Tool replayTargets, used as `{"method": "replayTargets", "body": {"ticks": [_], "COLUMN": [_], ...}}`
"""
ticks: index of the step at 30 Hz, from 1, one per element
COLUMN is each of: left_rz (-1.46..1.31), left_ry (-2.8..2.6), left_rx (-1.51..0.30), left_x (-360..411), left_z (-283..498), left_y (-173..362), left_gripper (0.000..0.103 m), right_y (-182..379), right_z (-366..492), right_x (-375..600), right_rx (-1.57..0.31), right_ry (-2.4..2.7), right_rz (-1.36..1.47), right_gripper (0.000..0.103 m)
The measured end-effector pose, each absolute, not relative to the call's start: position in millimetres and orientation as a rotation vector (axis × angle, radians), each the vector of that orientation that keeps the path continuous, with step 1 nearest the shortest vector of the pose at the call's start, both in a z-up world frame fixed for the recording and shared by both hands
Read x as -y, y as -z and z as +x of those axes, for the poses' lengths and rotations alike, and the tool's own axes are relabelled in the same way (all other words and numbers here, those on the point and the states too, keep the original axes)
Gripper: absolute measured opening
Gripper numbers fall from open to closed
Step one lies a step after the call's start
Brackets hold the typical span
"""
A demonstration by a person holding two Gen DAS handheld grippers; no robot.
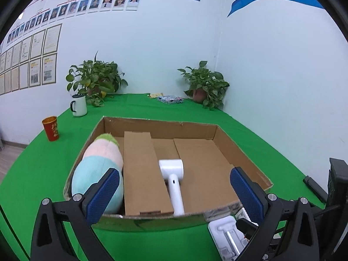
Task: Organize objects
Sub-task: 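Open both tools and withdraw them from the hair dryer, then grasp the white folding phone stand with both tools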
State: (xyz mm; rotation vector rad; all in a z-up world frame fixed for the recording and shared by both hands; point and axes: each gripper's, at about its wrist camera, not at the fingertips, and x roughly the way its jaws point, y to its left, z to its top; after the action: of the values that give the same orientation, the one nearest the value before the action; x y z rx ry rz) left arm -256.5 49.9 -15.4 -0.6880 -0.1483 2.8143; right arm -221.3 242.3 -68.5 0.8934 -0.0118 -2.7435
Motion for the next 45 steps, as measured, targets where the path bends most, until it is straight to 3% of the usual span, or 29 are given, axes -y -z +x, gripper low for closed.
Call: {"method": "replayTargets", "body": {"ticks": [13,24,33,36,40,42,44,45], "left_rz": [-0.833,-1.118,-1.187,-1.196,-1.2,-1.184,-1.189,-1.193], "left_ry": [-2.705,-2.407,-2.24,-2.241,-2.243,-2.244,-2.241,-2.225], "left_rx": [0.143,0.314,0.445,0.451,0.48,0.466,0.453,0.474], "left_x": [-61.9,-71.4,-83.9,-81.9,-75.4,-74.7,-74.9,-73.1], "left_z": [-233.3,-252.5,-277.3,-287.8,-291.2,-290.6,-288.0,-286.5], "left_y": [55.9,123.1,147.1,150.1,150.0,148.3,150.0,150.6], "left_gripper": [0.102,0.099,0.099,0.093,0.093,0.092,0.089,0.089], "right_y": [101.6,131.8,138.0,141.6,146.9,150.9,152.2,152.5], "right_z": [-199.9,-189.7,-205.7,-211.0,-217.9,-219.5,-215.9,-215.6], "right_x": [-227.0,-220.9,-235.0,-223.4,-217.9,-218.5,-219.1,-220.1], "right_rx": [-0.05,-0.119,-0.122,-0.147,-0.171,-0.159,-0.213,-0.213], "right_ry": [2.58,2.504,2.551,2.57,2.621,2.627,2.674,2.678], "right_rz": [0.948,1.035,1.152,1.164,1.217,1.242,1.245,1.242], "right_gripper": [0.087,0.088,0.088,0.088,0.088,0.085,0.069,0.068]}}
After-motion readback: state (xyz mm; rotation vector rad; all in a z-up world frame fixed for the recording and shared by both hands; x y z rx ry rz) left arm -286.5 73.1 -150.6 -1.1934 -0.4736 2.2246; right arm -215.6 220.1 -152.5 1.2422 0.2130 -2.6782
